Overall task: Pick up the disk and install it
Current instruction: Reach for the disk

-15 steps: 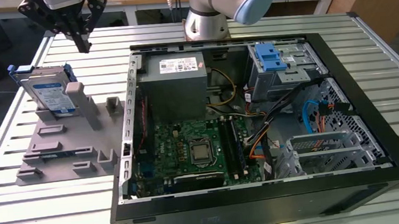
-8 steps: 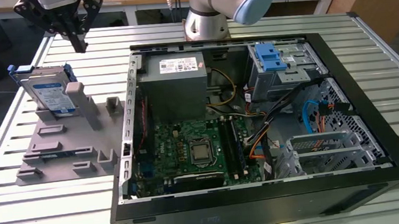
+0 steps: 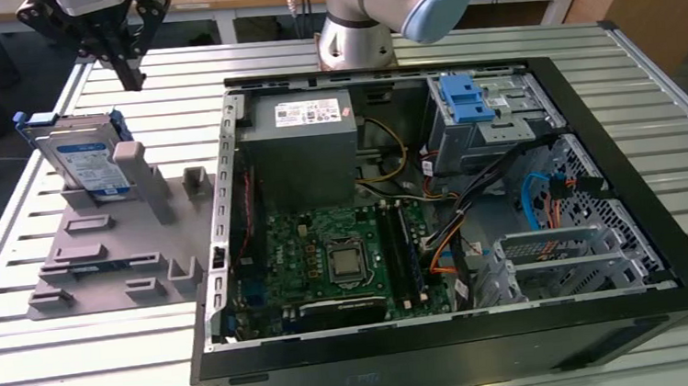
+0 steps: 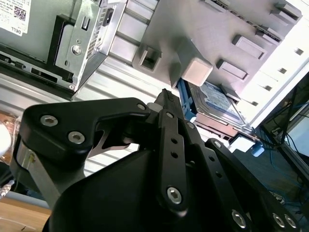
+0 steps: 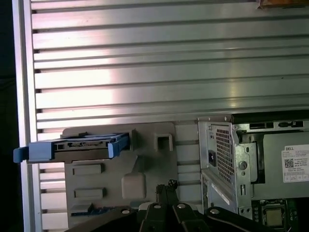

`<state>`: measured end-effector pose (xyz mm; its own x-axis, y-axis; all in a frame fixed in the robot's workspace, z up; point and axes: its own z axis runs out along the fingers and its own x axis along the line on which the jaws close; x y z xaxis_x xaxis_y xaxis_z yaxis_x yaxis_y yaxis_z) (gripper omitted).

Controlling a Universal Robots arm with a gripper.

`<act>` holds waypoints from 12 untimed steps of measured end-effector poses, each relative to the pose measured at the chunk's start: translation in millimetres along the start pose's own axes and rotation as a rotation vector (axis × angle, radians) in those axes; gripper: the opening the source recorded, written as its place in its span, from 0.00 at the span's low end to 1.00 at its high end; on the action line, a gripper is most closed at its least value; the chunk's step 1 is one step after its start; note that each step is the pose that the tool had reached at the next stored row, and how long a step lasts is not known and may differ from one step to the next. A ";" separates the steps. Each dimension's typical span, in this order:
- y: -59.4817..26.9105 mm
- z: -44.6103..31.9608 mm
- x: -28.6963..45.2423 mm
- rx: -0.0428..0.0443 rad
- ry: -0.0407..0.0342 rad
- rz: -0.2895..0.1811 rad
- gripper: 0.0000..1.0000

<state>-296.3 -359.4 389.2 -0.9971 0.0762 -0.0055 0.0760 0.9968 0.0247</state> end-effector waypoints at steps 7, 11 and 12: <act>2.1 0.3 13.0 0.0000 0.0000 0.000 0.11; 2.6 0.5 15.8 0.0000 -0.0001 0.000 0.11; 2.8 0.5 16.6 0.0000 0.0000 0.000 0.11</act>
<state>-312.7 -355.4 388.6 -0.9971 0.0761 -0.0055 0.0760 0.9968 0.0248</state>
